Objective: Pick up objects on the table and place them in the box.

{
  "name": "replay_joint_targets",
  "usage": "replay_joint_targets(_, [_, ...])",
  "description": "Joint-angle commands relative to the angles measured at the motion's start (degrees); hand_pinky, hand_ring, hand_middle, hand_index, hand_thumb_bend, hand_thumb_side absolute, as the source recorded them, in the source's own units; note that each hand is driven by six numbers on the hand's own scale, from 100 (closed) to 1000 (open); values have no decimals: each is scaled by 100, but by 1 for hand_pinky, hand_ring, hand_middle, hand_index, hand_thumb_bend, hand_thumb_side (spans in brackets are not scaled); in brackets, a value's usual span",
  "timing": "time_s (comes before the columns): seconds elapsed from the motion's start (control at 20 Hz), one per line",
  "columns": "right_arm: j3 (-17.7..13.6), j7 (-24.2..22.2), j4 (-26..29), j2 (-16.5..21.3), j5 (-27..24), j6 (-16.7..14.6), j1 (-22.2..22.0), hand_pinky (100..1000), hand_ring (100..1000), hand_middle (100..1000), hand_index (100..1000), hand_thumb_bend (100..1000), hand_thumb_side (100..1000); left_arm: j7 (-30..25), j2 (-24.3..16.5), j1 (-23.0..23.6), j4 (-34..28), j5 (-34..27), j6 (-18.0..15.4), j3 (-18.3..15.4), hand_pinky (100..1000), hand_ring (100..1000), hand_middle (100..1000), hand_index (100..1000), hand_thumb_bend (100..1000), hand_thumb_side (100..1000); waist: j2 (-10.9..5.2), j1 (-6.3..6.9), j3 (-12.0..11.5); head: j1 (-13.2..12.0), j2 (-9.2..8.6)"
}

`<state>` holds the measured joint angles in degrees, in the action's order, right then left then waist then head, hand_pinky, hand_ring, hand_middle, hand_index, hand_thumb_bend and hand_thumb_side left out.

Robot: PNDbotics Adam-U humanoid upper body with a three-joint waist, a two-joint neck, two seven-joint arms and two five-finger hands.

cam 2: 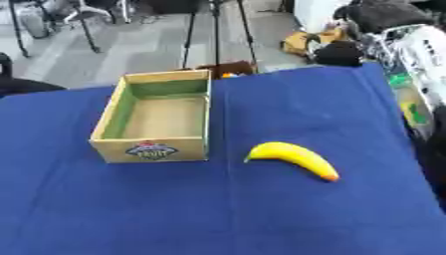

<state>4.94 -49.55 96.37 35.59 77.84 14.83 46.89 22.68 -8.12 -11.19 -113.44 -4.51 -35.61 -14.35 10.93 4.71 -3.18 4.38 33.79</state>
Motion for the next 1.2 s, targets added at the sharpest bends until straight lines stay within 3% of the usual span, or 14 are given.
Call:
replay_joint_targets(0.05, [-86,-228,262,179,105,20,80,784,891,916,957,210,1000,14,-108,-40,-115,1,7,-19,448,847,844,800,100,997,-85,-13,7,-10,-54])
replay_joint_targets(0.85, [-66,-242,245,182,49,19,81,785,895,916,953,211,1000,18,-107,-43,-115,0,6,-16,448,848,845,800,100,997,-77,-13,9,-2,-74])
replay_joint_targets(1.2, [68,-242,146,149,-285,66,9,778,923,916,959,260,1000,15,-98,-43,-115,0,6,-12,447,849,846,800,100,997,-67,-4,8,8,-87])
